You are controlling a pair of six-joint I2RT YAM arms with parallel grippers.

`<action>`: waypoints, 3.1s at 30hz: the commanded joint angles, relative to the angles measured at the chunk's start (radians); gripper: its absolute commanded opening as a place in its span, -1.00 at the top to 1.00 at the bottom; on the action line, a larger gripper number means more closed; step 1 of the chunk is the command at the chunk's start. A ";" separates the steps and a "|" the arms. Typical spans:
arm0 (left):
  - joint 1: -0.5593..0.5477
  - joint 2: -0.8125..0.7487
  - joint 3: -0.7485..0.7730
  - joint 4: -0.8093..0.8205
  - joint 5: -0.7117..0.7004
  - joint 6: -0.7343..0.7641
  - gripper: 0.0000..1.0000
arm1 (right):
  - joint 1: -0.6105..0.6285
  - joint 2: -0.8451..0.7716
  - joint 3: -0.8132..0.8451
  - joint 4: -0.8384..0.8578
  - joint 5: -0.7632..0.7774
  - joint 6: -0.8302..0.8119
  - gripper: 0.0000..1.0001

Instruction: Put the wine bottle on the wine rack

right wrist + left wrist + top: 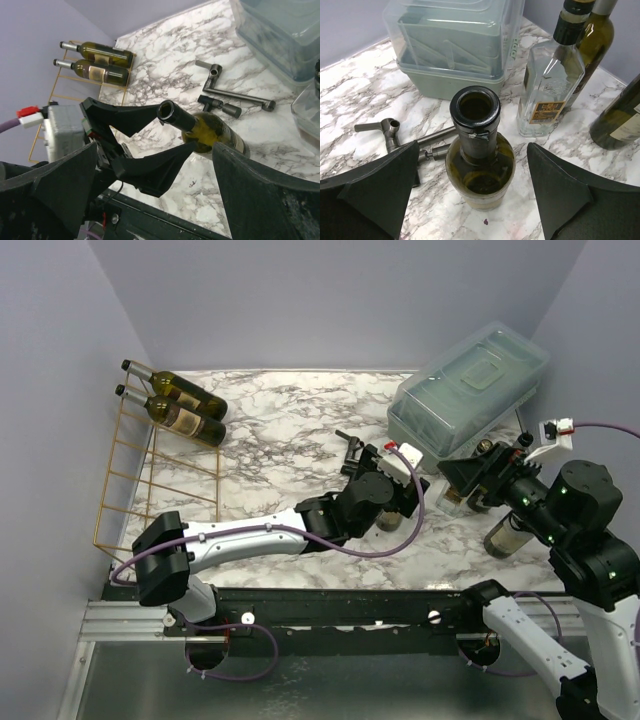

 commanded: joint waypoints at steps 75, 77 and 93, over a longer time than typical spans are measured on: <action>1.065 -0.335 0.260 -0.698 0.602 -0.337 1.00 | 0.006 0.114 -0.069 0.178 -0.052 -0.067 -1.00; 1.128 -0.331 0.267 -0.697 0.623 -0.329 1.00 | 0.006 0.121 -0.070 0.185 -0.064 -0.066 -1.00; 1.467 -0.253 0.323 -0.648 0.648 -0.416 1.00 | 0.006 0.074 -0.162 0.320 -0.021 -0.053 -1.00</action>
